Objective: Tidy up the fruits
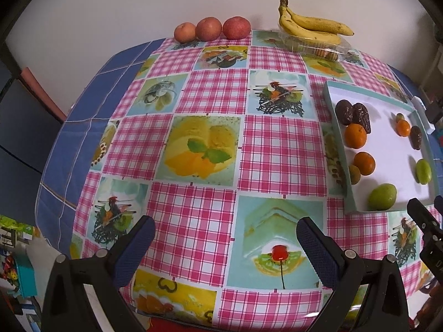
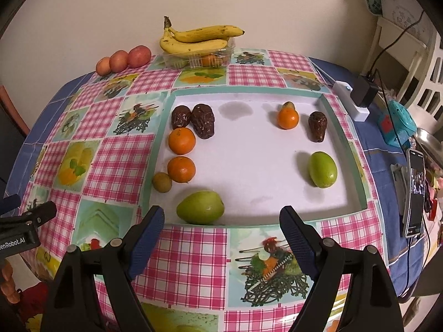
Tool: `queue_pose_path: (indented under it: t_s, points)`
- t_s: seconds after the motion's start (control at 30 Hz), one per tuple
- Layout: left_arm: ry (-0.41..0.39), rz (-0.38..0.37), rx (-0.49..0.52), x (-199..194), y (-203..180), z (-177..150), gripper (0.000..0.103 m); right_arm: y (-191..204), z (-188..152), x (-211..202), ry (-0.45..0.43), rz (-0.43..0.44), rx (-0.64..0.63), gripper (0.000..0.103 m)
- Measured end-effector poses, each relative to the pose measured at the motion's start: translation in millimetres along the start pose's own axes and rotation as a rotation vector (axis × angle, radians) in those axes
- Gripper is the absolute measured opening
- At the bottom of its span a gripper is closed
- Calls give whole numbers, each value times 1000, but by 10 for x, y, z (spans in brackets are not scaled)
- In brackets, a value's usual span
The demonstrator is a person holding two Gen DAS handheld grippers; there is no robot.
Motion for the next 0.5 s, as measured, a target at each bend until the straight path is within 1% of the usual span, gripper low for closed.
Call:
queue_pose_path:
  t_s: [0.5]
  points:
    - [8, 6, -20, 14, 43, 2, 103, 12, 3, 0, 0, -1, -6, 86]
Point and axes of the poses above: each gripper's, at about its wrist camera, not at the fingertips, and x roughly the way its jaws point, y to its left, z to its top, the point moved 2 cm from there along x, roughly the way its jaws point, and after that the axes turned 4 degrees about -y, right-handed, at the moved point
